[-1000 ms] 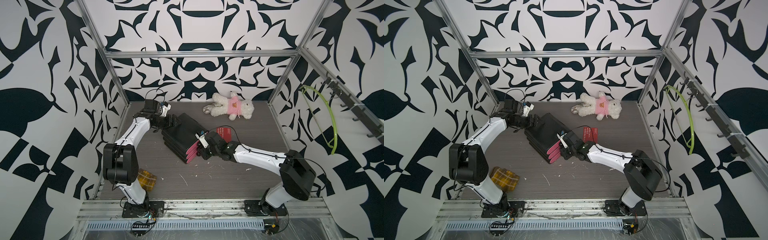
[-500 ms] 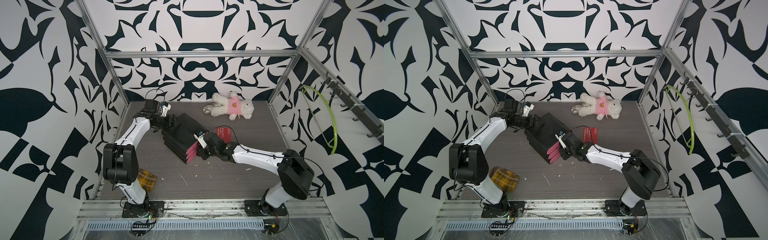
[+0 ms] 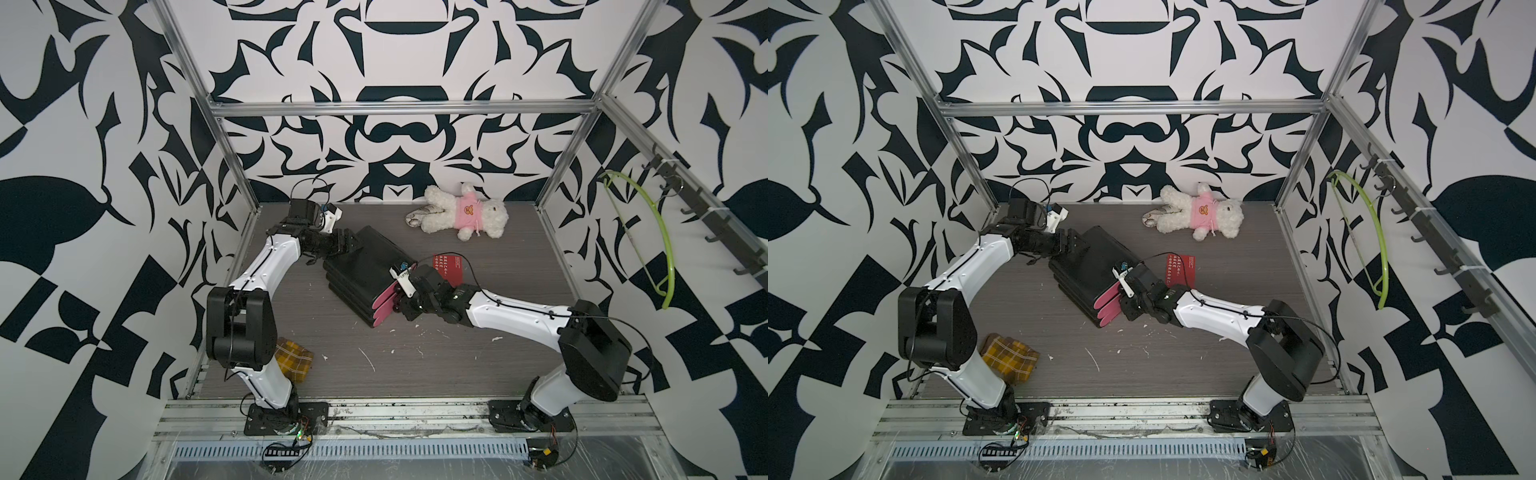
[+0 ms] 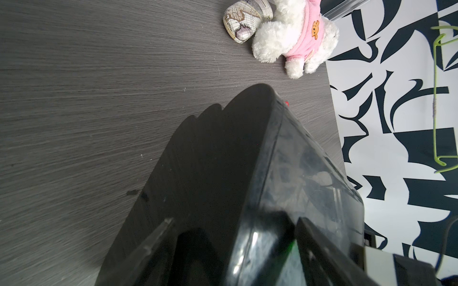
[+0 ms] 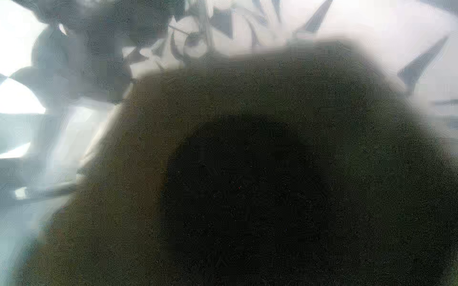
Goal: Take the postcards out of the drawer
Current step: Open the drawer in the storage box.
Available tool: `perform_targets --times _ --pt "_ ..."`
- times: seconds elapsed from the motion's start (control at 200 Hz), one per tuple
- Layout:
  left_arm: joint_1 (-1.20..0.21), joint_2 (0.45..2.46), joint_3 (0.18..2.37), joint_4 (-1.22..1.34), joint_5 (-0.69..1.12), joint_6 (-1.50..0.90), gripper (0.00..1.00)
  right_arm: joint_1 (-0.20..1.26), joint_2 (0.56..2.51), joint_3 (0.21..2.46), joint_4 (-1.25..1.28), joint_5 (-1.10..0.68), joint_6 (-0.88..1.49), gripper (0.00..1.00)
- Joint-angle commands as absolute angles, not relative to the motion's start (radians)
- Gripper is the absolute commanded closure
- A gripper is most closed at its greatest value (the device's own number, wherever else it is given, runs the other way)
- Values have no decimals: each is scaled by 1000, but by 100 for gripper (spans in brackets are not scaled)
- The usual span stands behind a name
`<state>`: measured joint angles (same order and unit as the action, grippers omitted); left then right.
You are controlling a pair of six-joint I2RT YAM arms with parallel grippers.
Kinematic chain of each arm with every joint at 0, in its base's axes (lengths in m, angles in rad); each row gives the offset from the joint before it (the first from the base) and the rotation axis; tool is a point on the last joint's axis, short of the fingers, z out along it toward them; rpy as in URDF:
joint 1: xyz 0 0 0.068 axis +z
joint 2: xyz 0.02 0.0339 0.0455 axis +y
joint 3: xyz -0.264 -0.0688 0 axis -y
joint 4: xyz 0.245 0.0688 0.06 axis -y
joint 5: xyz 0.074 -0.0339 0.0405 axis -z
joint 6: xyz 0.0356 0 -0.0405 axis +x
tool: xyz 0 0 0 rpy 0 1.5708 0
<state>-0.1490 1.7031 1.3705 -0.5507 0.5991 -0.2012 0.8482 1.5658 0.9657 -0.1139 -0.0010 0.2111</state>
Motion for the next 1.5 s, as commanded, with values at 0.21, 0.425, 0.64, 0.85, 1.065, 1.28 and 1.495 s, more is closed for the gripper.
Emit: perform_targets --times 0.21,0.425,0.64,0.85,1.065,1.28,1.495 --pt "-166 1753 1355 -678 551 -183 21 839 1457 867 -280 25 282 86" --pt "-166 1755 1355 -678 551 -183 21 838 1359 813 -351 38 309 86" --pt "-166 1758 1356 -676 552 -185 21 838 1284 769 -413 64 327 86" --pt "-166 1761 1359 -678 552 -185 21 838 1253 750 -433 72 342 81" --pt "-165 1759 1359 -681 546 -183 21 838 1241 792 -464 80 339 54" --pt "-166 1763 1362 -681 548 -181 21 838 1144 842 -566 131 320 48" --pt "-164 1767 1363 -681 551 -183 21 789 1105 914 -563 45 278 46"
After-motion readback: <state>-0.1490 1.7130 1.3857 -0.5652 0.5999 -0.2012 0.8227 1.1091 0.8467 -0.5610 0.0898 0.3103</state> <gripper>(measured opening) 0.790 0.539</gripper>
